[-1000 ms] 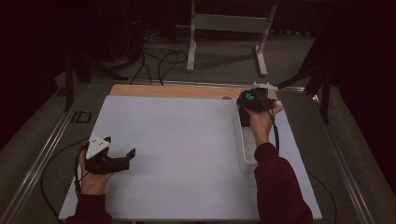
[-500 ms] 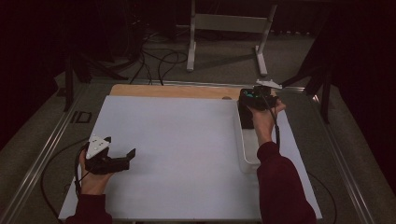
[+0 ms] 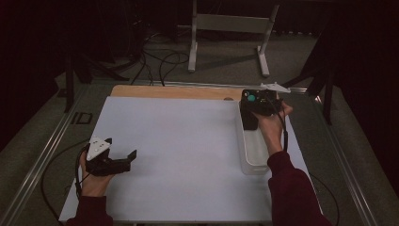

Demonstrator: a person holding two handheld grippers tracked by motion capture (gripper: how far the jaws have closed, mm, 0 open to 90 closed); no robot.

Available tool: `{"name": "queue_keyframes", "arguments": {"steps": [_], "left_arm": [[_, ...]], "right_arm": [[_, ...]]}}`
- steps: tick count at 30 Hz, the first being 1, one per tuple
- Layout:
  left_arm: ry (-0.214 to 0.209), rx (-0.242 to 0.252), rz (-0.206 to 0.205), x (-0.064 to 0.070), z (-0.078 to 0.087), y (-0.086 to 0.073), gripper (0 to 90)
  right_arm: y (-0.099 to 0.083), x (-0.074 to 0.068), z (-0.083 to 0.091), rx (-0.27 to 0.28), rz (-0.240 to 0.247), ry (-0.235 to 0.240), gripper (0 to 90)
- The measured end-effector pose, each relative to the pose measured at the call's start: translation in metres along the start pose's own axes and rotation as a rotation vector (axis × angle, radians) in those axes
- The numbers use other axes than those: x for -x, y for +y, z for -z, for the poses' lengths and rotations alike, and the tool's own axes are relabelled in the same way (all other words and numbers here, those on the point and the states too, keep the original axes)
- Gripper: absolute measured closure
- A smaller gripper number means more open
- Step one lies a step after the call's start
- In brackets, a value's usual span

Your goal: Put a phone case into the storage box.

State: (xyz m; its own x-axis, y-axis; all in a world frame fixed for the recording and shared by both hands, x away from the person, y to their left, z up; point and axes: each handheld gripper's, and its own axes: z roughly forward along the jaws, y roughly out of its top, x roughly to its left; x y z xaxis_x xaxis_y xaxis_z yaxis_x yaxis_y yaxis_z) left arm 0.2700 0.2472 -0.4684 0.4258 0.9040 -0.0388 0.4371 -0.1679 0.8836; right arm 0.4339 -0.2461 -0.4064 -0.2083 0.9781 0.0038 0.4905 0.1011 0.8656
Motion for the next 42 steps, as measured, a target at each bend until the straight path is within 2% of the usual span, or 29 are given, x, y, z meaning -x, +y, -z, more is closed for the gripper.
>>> {"name": "queue_keyframes", "arguments": {"steps": [6,15,17,21,29,42], "left_arm": [[-0.003,-0.002,-0.002,0.0,0.0,0.0,0.0],[-0.003,0.002,0.0,0.0,0.001,0.0,0.0],[-0.004,0.004,0.002,0.0,0.001,0.0,0.0],[-0.003,0.002,0.0,0.0,0.001,0.0,0.0],[-0.017,0.007,-0.003,0.0,0.002,0.0,0.0],[-0.06,0.047,-0.031,0.003,0.01,0.003,0.0]], "right_arm": [[-0.012,-0.008,0.024,-0.002,0.056,0.07,7.4],[-0.029,-0.015,0.064,0.052,0.112,0.159,7.4],[-0.031,-0.016,0.067,0.057,0.111,0.167,7.4],[-0.046,-0.017,0.084,0.083,0.102,0.205,7.4],[-0.068,-0.016,0.097,0.087,0.119,0.24,7.5],[-0.108,-0.015,0.118,0.138,0.135,0.304,7.6]]}}
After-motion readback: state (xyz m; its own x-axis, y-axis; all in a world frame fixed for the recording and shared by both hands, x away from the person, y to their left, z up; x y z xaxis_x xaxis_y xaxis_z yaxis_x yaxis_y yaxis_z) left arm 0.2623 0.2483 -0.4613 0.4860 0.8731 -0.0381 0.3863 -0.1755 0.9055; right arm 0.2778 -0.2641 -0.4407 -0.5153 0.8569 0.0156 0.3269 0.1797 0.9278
